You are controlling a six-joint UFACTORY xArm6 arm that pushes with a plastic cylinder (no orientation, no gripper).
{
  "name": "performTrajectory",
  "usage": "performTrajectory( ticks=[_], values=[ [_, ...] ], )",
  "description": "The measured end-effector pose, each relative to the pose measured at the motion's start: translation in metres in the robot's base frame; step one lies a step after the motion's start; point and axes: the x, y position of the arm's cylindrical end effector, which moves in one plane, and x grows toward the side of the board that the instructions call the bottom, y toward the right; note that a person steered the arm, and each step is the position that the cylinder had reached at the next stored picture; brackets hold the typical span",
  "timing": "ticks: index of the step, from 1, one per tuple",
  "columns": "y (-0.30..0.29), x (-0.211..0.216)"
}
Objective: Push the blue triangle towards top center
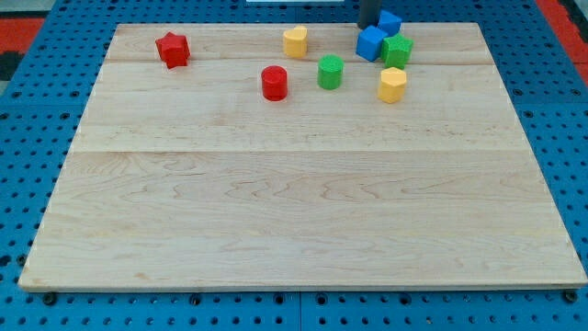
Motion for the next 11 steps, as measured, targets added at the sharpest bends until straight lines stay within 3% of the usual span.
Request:
performTrajectory(
  ticks=[1, 2, 3, 4, 5, 7, 9, 10, 11],
  values=[
    [0.036, 0.039],
    [0.083, 0.05],
    [0.134, 0.047],
    [0.133, 0.011],
    [0.102, -0.006],
    [0.011, 0.039],
    [0.024, 0.04],
    [-0.074, 0.056],
    [-0.043, 0.043]
  ],
)
